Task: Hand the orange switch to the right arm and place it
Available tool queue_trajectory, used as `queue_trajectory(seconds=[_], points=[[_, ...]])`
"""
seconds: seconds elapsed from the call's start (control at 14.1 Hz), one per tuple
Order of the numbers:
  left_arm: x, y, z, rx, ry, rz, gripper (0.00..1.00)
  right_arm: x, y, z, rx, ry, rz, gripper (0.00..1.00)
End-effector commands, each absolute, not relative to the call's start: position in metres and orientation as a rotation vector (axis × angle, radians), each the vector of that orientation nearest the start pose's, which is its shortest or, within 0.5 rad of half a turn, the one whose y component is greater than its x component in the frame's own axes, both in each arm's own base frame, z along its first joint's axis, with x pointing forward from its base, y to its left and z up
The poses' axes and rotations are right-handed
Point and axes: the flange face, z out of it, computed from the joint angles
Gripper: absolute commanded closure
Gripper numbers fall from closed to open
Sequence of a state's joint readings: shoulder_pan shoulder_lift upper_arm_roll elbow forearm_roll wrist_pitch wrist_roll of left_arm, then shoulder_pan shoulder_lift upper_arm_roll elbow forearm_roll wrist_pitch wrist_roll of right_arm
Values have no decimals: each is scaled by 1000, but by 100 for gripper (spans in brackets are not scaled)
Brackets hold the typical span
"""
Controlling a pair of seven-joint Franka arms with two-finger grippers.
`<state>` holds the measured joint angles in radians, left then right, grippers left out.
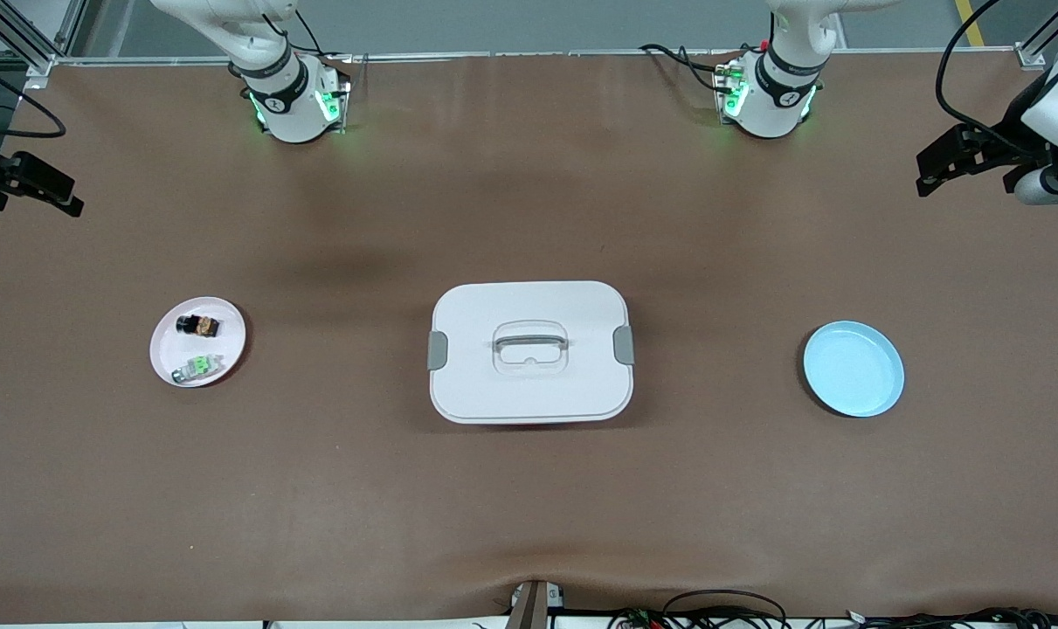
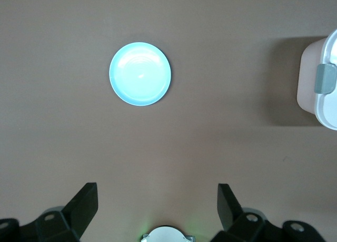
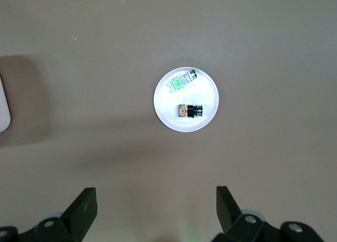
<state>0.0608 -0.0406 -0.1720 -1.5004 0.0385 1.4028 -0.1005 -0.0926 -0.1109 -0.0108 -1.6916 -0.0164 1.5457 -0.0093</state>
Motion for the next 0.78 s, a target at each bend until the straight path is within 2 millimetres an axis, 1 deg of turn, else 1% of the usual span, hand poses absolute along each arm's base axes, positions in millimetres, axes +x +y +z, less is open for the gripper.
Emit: queue_trajectory(seconds=[0.0,0.14,0.35,0.42,0.71], points=[[506,-54,678,-3103,58,57,0,513,-56,633,-3133,168,58,0],[504,-48,678,-3102,48,57,0,513,-56,633,-3134,166,58,0],[489,-45,672,-3109,58,6,0,513,-56,633,-3135,166,60,0],[489,-40,672,-3134,41,1,0,513,-56,633,-3135,166,60,0],[493,-39,677,-3147,63,-16,0,513,-55,632,-3135,164,65,0]])
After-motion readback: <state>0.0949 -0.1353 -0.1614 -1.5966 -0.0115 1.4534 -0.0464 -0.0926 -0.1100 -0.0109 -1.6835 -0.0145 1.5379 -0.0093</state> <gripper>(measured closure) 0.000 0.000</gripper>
